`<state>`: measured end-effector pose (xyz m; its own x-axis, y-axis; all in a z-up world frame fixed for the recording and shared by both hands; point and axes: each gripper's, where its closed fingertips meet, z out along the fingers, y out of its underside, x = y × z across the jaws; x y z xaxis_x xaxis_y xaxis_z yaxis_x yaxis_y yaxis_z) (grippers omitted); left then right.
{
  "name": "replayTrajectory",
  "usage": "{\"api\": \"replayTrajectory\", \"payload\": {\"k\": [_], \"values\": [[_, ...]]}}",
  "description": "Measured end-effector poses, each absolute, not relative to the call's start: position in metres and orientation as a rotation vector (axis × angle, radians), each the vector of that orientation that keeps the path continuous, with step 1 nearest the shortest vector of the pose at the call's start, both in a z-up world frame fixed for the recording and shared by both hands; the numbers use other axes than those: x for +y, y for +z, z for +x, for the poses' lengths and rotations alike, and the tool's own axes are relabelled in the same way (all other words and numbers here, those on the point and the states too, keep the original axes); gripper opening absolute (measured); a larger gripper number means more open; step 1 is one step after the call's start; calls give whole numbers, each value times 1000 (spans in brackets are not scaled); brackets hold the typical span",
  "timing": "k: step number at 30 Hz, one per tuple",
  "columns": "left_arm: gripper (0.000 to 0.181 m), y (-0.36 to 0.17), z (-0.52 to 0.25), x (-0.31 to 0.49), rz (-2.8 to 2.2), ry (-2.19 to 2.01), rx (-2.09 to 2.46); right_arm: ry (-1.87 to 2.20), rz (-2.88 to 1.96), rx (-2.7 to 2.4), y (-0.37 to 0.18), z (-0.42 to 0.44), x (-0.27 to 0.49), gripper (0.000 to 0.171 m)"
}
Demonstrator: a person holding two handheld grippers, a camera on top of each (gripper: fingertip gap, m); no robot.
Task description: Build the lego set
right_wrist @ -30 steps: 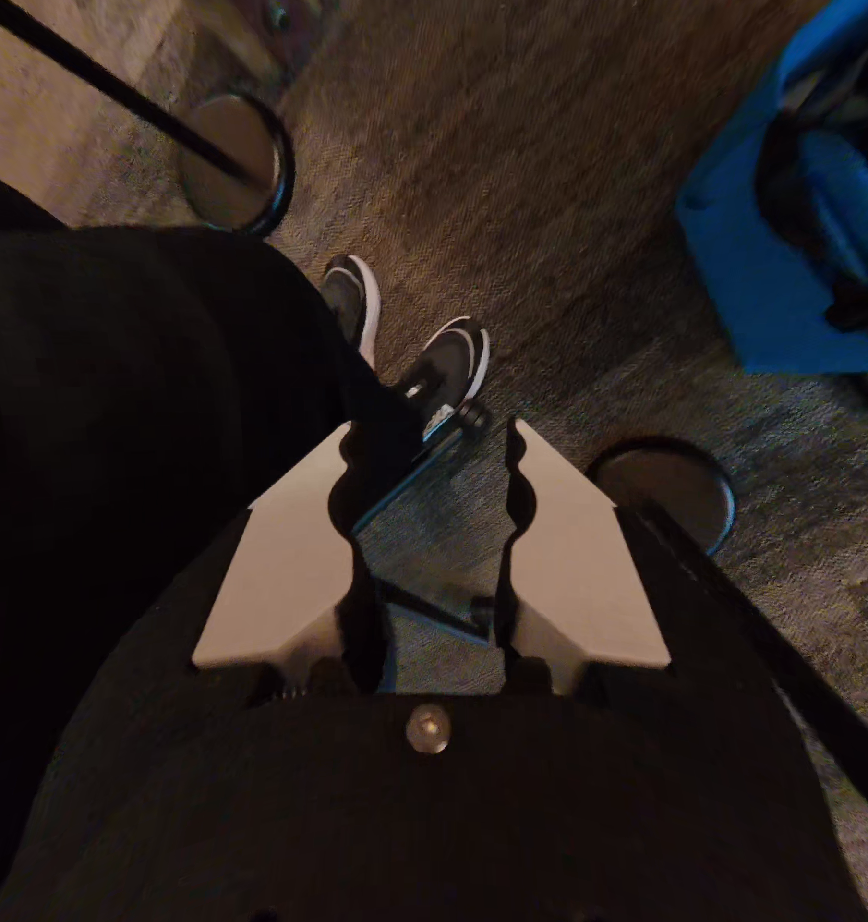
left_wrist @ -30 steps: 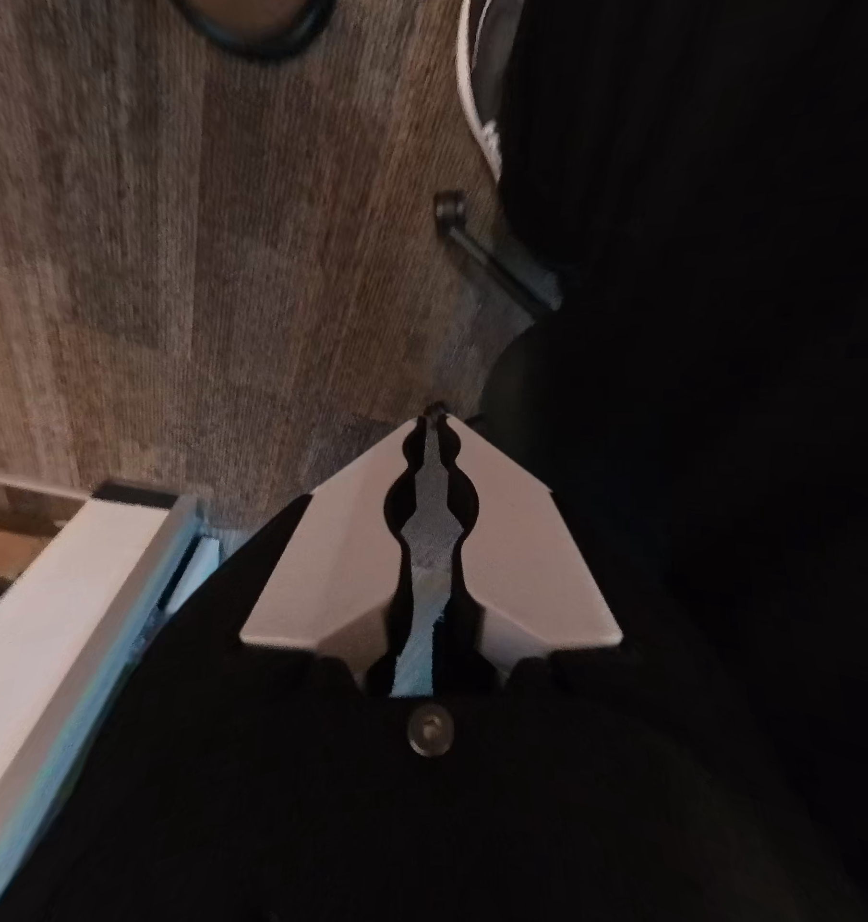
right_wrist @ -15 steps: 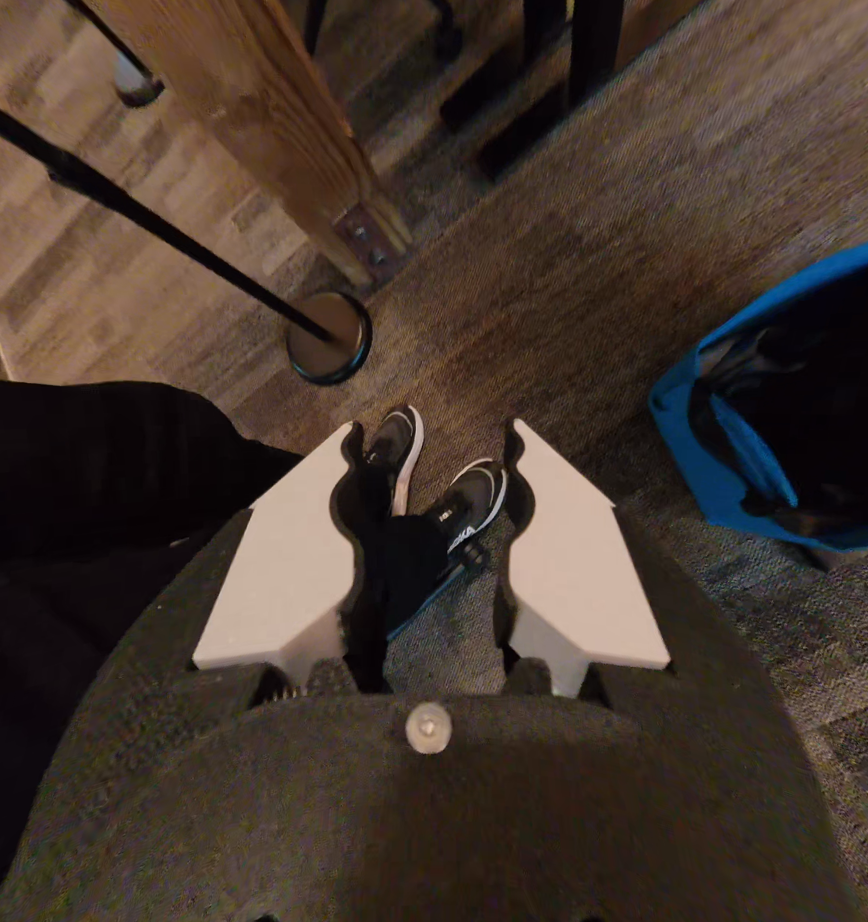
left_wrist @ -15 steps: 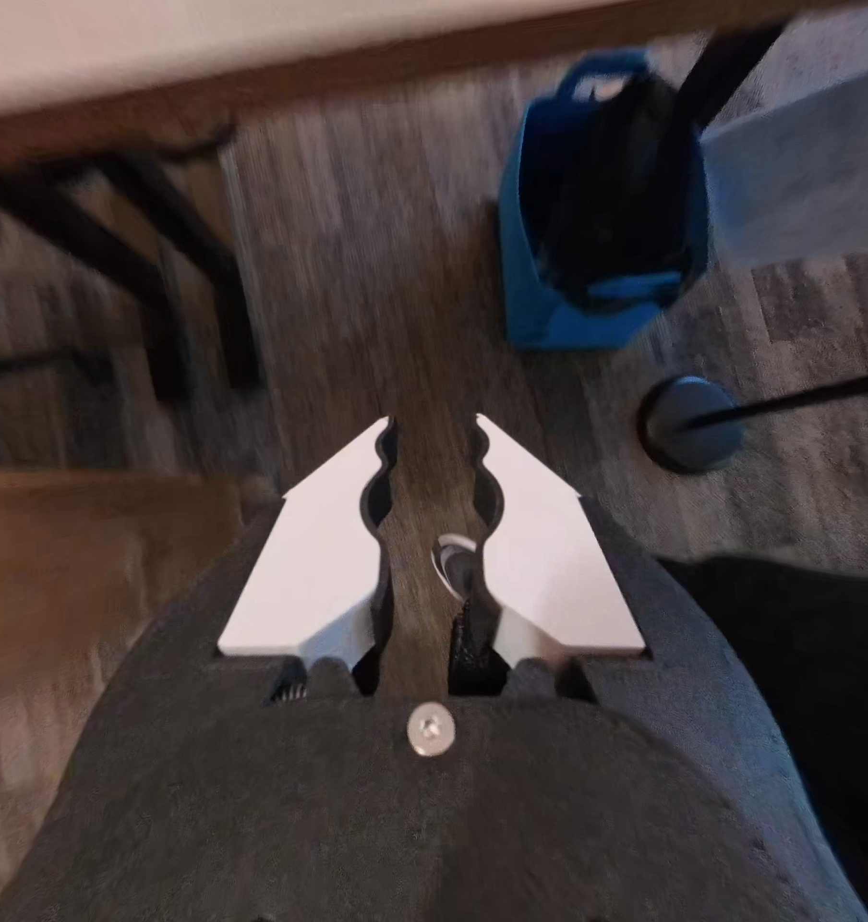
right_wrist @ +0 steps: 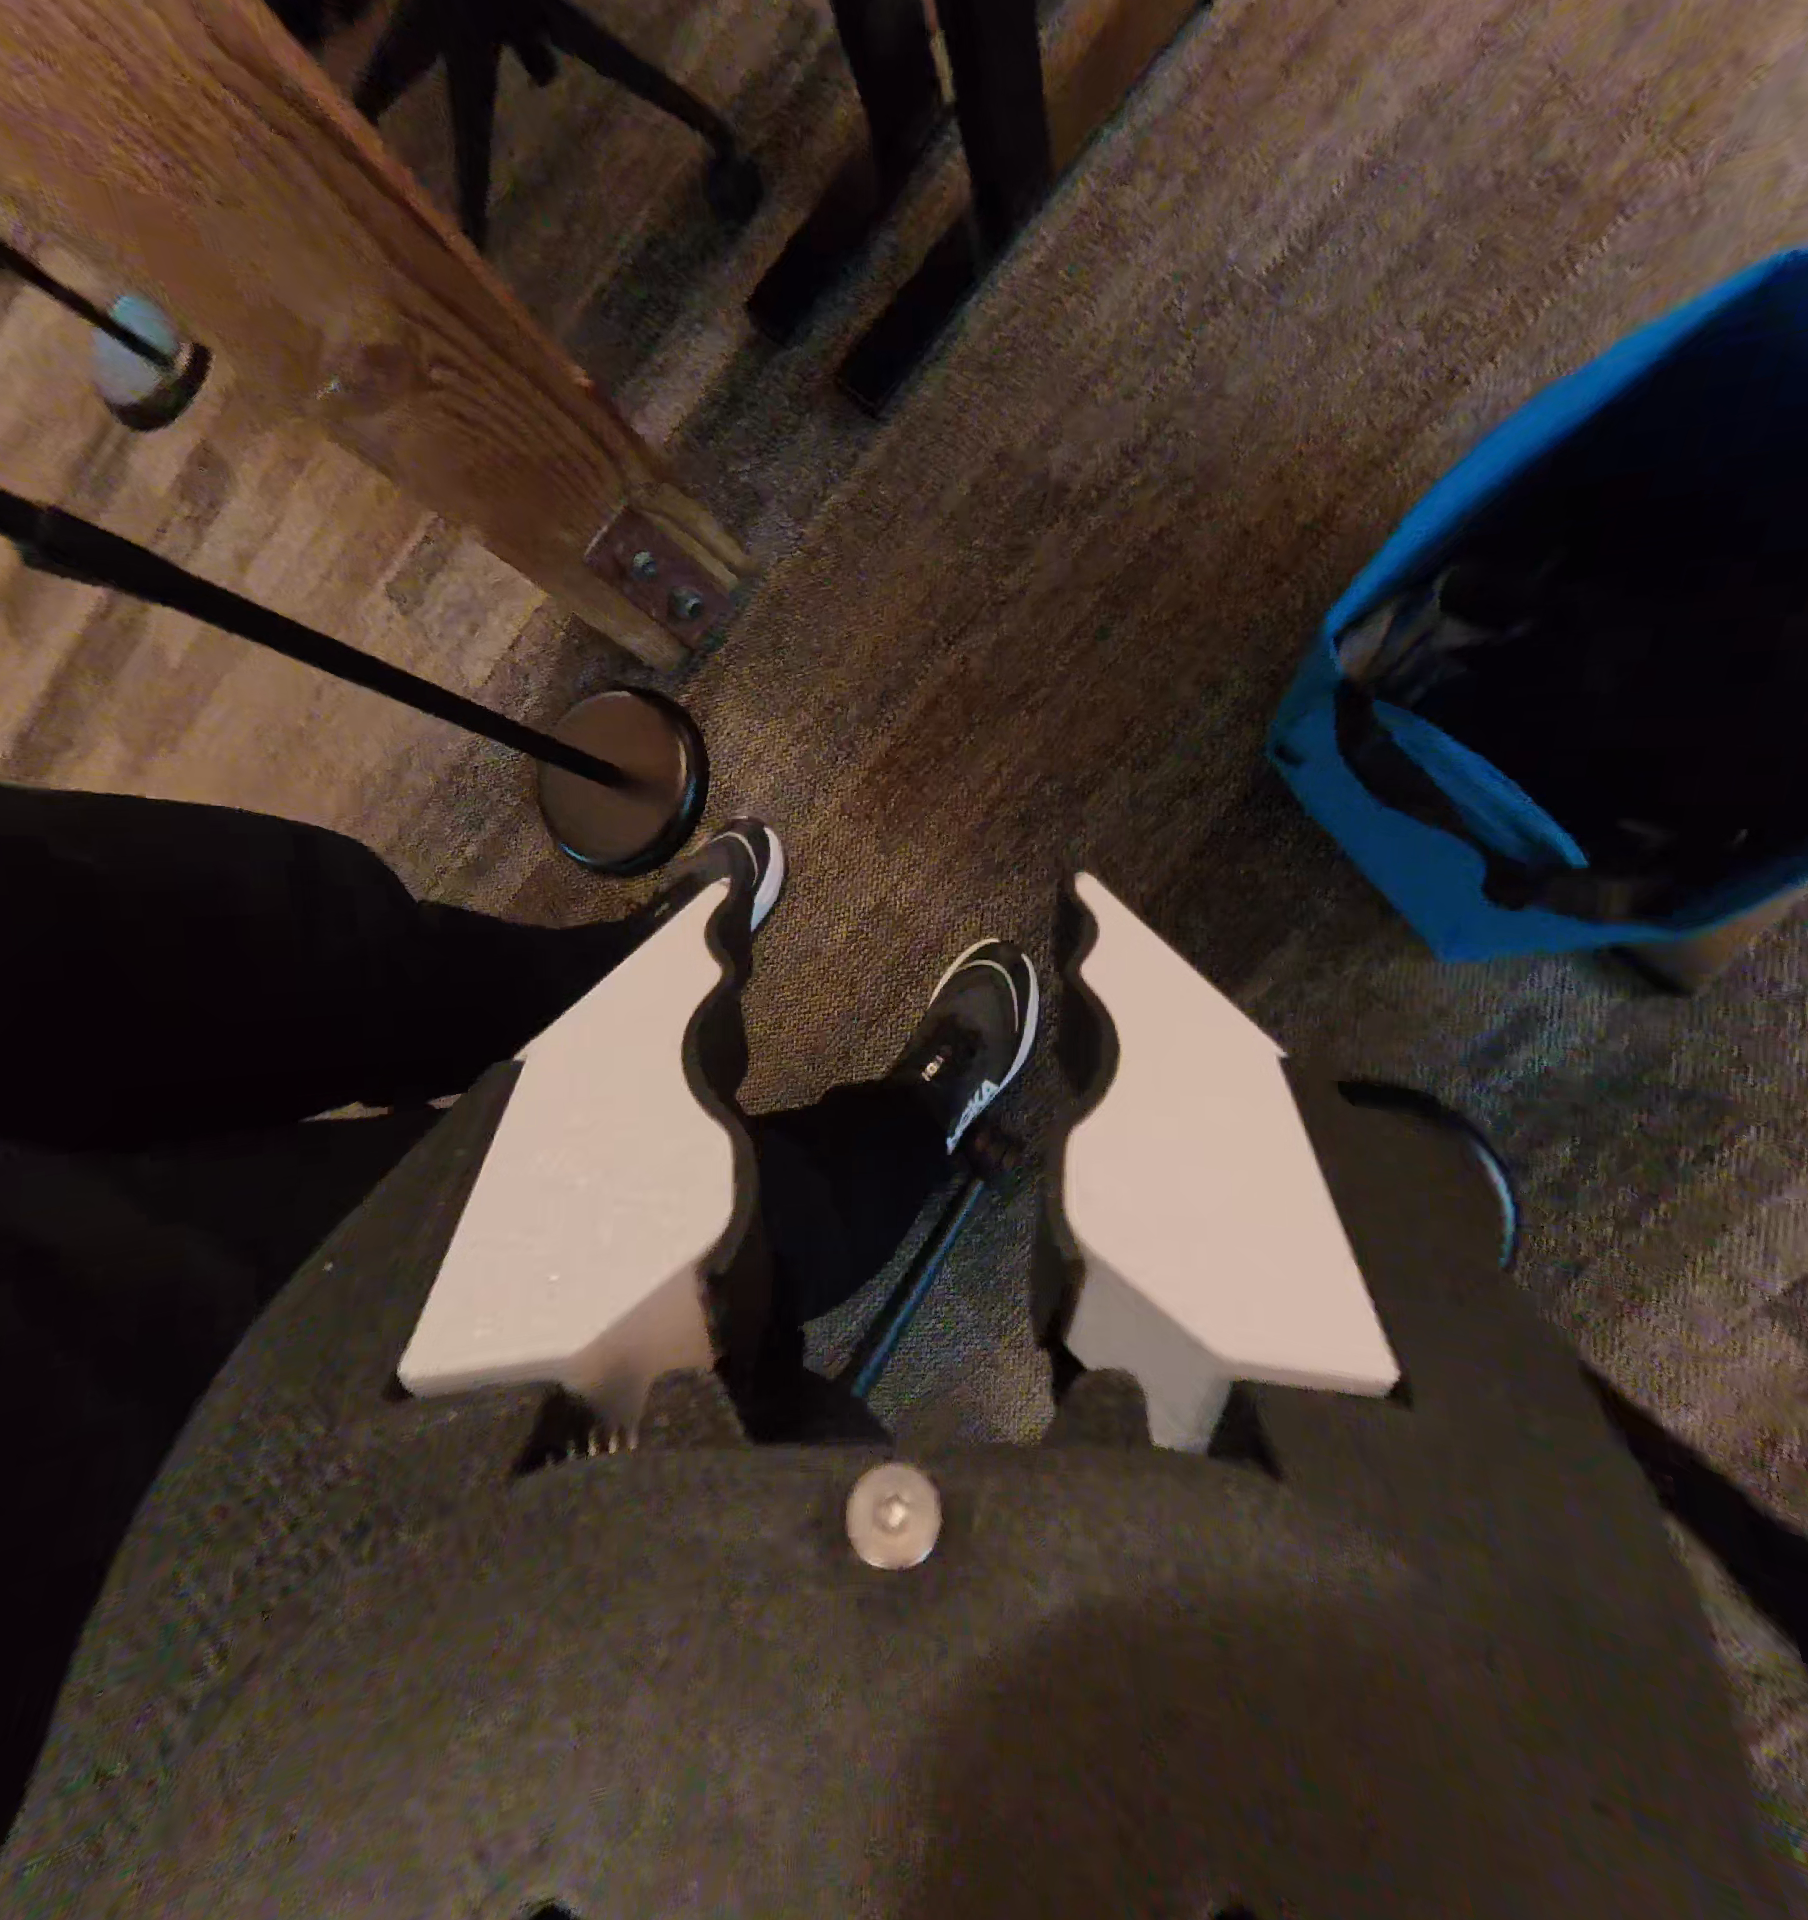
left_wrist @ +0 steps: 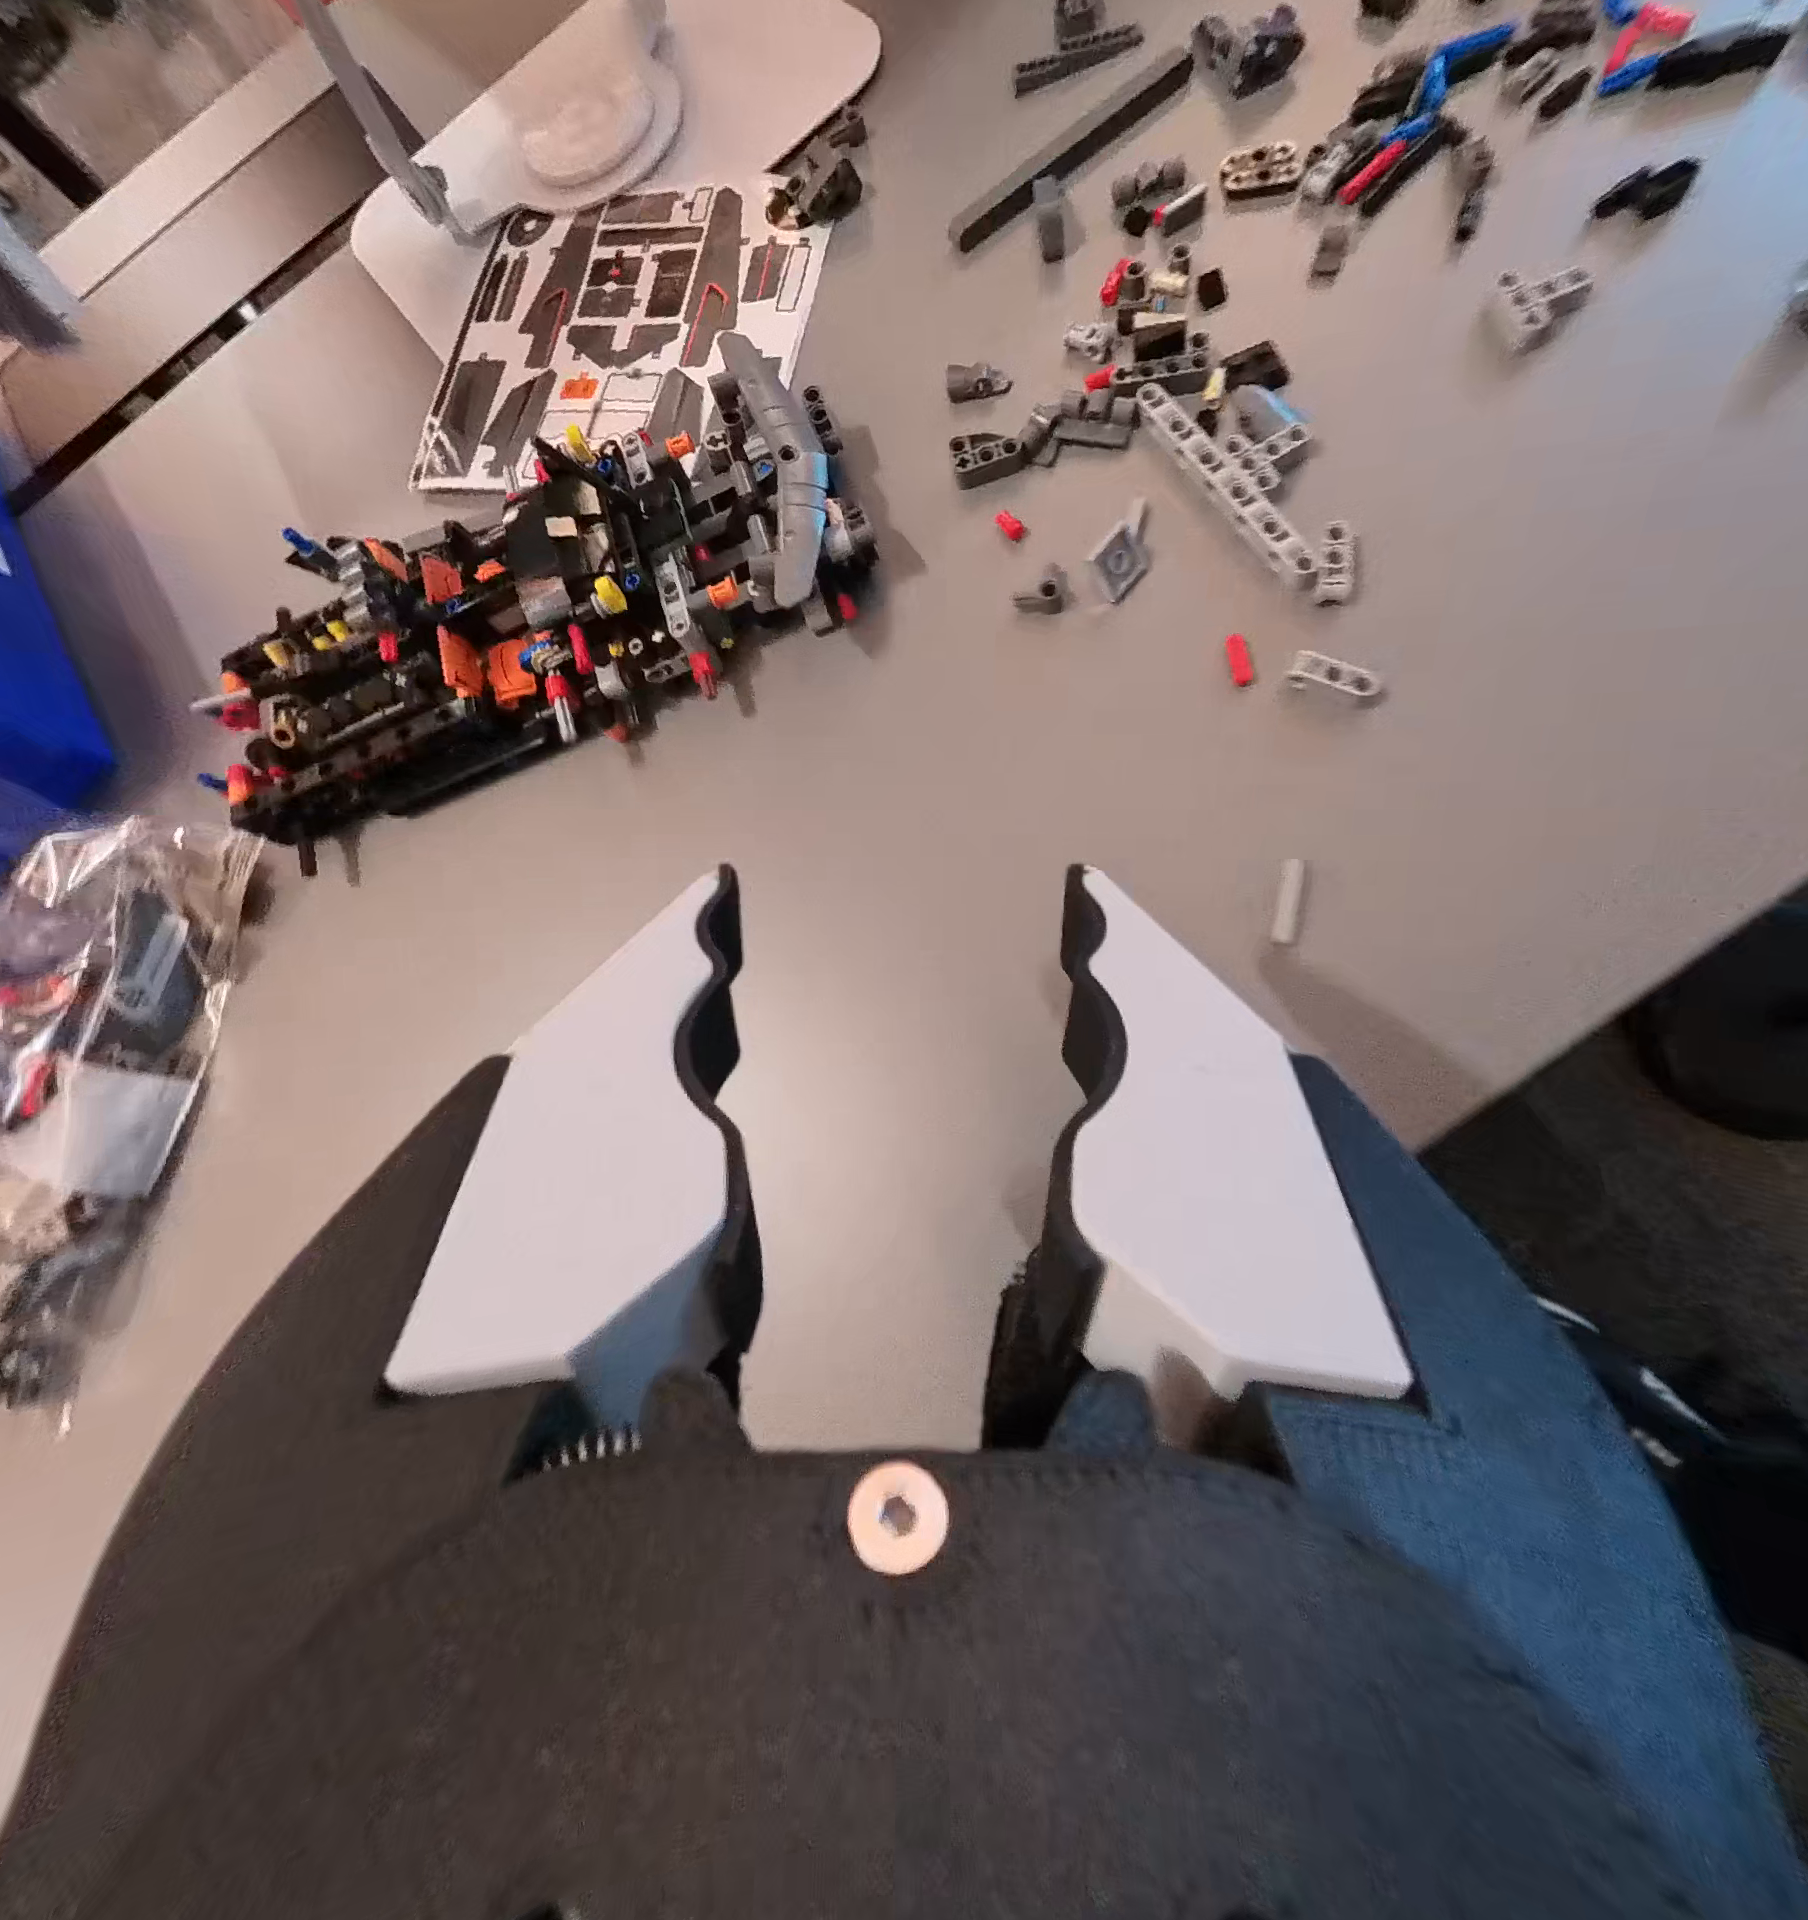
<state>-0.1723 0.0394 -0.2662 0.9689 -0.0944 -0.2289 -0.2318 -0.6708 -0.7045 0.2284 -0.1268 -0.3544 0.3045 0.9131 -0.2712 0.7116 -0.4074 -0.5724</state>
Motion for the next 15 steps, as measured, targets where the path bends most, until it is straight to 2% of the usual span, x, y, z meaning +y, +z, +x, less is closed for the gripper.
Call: {"api": "replayTrajectory", "payload": {"k": [10,15], "values": [[59,-323,-208,74,-2305,312,377,663,-2431,-1085,-377,256,-182,54],[55,-343,-221,75,-2260,320,407,661,-2367,-1087,-409,222,-161,69]]}}
